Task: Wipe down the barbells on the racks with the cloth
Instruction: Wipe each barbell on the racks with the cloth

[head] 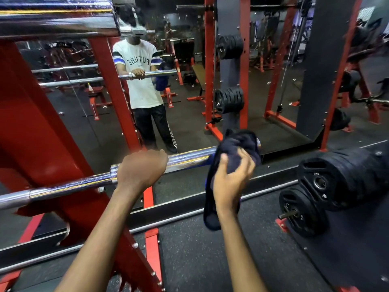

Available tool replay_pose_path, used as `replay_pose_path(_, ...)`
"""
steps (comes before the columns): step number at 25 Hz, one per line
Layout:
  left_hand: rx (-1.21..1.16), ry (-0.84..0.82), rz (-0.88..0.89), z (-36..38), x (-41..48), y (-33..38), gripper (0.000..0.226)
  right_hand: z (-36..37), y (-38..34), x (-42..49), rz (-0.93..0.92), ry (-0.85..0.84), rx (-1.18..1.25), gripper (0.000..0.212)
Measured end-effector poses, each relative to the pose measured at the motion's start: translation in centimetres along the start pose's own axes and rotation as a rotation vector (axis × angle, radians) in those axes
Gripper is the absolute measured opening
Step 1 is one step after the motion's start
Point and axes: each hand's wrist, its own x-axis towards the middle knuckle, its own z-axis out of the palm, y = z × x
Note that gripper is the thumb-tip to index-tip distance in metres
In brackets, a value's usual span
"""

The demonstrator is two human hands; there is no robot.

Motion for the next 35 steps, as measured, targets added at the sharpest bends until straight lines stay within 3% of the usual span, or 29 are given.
replay_pose_path(2,-0.006,-0.014,0.000,0.0,0.0,-0.2,0.051,-0.3,-1.1,0.2,-0.199,-0.140,-0.166,0.041)
replay_pose_path(5,-0.078,-0.034,0.070,0.0,0.1,-0.7,0.052,0.3,-1.4,2.6,-0.326,-0.265,-0.261,0.040)
replay_pose_path(11,-0.013,-0.037,0.112,-1.1,-1.1,-5.6,0.049,1.5,-1.2,3.8,-0.355,-0.223,-0.410,0.035)
replay_pose_path(18,-0.105,0.025,0.027,-0.2,-2.7,-5.7,0.047,3.3,-5.0,-4.1,-0.603,-0.532,-0.306,0.032)
replay_pose_path(22,-0.214,0.009,0.056,-0.4,-2.7,-6.8,0.039,3.5,-5.2,-1.7,-0.395,-0.471,-0.237,0.041)
replay_pose_path(25,-0.251,0.020,0.014,-0.5,-2.9,-7.9,0.036,4.4,-5.8,-3.3,-0.498,-0.452,-0.322,0.025)
replay_pose_path(31,-0.193,0.064,-0.071,-0.4,-2.9,-7.3,0.038,4.2,-5.6,-7.5,-0.637,-0.647,-0.205,0.032)
replay_pose_path(33,-0.187,0.088,-0.082,-0.2,-3.0,-7.2,0.035,3.1,-3.7,-8.2,-0.621,-0.616,-0.184,0.041)
replay_pose_path(35,-0.189,0.101,-0.099,0.0,-3.1,-7.1,0.035,2.6,-2.6,-9.5,-0.480,-0.495,-0.120,0.048)
